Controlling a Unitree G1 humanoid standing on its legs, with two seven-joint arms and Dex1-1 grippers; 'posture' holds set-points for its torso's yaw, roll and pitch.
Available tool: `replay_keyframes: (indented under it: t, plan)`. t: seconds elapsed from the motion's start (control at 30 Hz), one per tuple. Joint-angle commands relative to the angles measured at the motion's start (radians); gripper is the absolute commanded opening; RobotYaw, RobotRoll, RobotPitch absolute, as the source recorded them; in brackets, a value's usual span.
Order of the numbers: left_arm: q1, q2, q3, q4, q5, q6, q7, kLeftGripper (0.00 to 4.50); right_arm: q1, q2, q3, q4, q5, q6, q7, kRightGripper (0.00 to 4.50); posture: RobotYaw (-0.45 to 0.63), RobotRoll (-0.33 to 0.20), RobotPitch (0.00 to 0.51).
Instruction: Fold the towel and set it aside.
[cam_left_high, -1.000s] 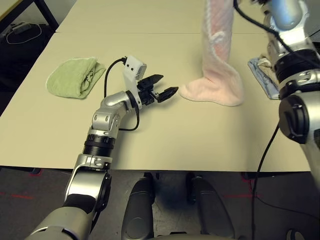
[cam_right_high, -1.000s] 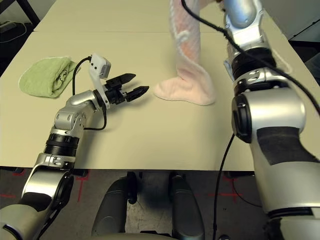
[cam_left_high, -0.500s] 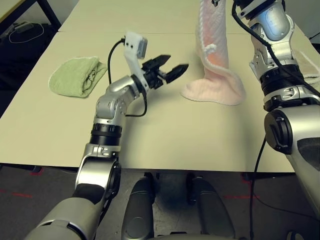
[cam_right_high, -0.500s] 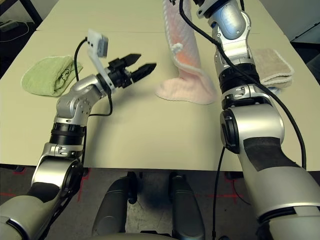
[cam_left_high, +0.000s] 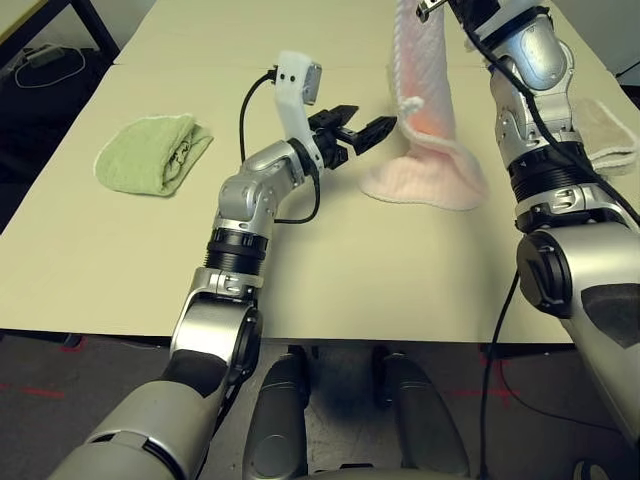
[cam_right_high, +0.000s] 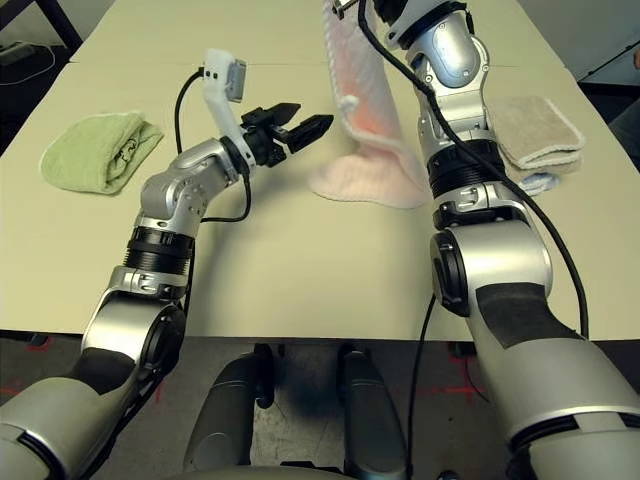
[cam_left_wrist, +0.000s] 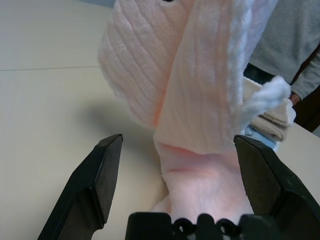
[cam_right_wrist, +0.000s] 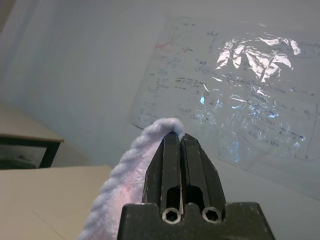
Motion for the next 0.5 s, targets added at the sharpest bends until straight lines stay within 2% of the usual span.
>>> replay_keyframes:
  t: [0.03, 0.27, 0.5]
  plan:
    - [-0.036, -0.026, 0.006, 0.052, 0.014, -0.036, 0.028, 4.50, 0.007, 0.004, -0.020, -0.031, 0.029, 0.020, 0.017, 0.02, 0.07, 0.000, 0.217]
    - [-0.108, -0.075, 0.081, 0.135, -0.031, -0.044, 0.097, 4.50, 0.038, 0.025, -0.011, -0.061, 0.054, 0.053, 0.051, 0.02, 0.08, 0.000, 0.215]
    - [-0.132, -0.081, 0.102, 0.181, -0.030, -0.036, 0.108, 4.50, 0.055, 0.048, -0.015, -0.104, 0.077, 0.085, 0.081, 0.02, 0.07, 0.000, 0.215]
